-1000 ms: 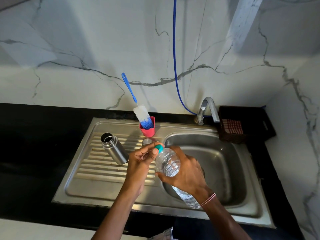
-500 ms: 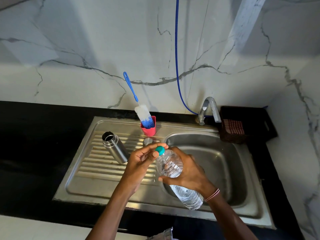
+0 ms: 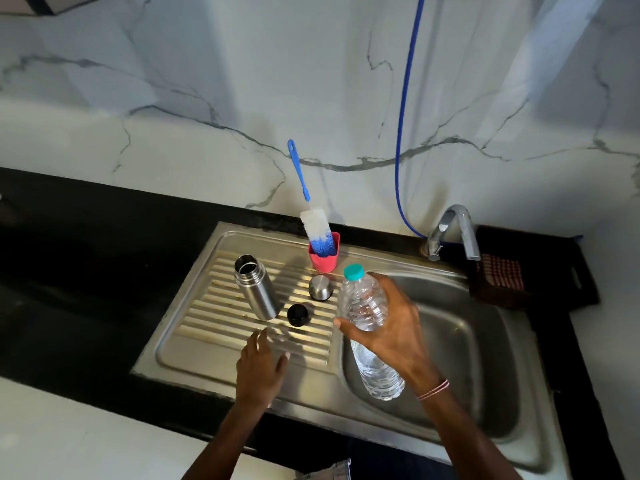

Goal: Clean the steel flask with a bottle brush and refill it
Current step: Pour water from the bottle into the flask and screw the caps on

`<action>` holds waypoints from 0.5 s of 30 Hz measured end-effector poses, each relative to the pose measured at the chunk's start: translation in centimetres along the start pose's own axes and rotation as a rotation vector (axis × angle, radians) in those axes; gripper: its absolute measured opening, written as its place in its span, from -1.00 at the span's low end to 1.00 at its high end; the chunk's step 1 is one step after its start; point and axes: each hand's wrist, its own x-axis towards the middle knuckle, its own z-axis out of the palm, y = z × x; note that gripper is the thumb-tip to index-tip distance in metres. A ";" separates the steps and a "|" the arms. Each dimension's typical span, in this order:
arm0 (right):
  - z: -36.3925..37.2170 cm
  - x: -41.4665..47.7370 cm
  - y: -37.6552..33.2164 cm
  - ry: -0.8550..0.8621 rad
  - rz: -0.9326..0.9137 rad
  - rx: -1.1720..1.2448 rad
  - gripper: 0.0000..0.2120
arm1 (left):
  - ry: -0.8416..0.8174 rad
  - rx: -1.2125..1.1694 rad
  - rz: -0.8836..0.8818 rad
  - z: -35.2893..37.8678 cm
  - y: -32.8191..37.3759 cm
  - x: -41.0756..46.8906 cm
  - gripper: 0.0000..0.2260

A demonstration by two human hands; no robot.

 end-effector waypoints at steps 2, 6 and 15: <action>0.7 1.0 -0.4 0.009 -0.030 0.021 -0.26 | 0.000 0.137 0.070 0.0 -1.3 0.1 -0.39; 2.3 3.4 -1.7 0.023 -0.053 0.065 -0.23 | 0.044 0.086 0.081 -0.3 -2.7 1.0 -0.16; 5.8 11.0 -5.6 0.060 -0.130 0.142 -0.23 | 0.012 0.060 -0.013 0.0 -4.8 4.0 -0.10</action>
